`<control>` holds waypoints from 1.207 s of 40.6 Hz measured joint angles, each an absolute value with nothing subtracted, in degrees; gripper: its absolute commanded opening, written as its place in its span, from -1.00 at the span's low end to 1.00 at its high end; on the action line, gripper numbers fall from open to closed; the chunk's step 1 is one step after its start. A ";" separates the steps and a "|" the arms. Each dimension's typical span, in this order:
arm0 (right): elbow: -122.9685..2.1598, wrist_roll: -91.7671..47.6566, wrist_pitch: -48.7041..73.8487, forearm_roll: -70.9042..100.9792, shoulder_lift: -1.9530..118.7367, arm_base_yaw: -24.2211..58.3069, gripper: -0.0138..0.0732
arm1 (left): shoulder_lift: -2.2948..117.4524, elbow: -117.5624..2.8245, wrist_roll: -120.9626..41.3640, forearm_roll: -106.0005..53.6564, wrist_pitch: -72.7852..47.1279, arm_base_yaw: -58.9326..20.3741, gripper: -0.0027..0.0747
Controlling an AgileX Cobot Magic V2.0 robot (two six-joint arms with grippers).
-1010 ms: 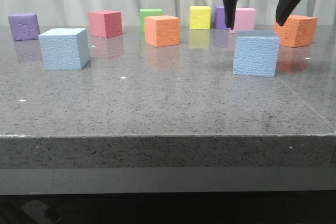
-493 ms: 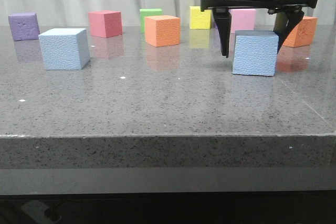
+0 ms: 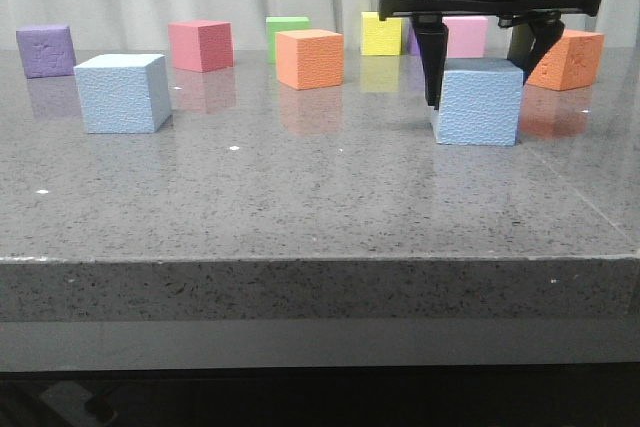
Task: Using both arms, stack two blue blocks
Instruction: 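Close the right gripper on the light blue cube and lift it, then carry the cube toward the table centre, set it down, release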
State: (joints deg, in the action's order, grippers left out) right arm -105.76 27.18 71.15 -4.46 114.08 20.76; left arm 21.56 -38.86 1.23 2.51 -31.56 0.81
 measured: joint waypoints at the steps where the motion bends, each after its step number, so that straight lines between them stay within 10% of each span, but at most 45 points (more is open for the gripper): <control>1: -105.87 26.86 71.15 -4.41 114.08 20.76 0.10 | 21.56 -38.86 1.23 2.51 -31.56 0.81 0.58; 49: -110.39 32.47 67.76 -3.11 114.96 31.51 0.11 | 21.56 -38.86 1.23 2.51 -31.56 0.81 0.58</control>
State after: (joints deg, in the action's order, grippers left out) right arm -110.39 32.47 67.76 -3.11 114.96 31.51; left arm 21.56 -38.86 1.23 2.51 -31.56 0.81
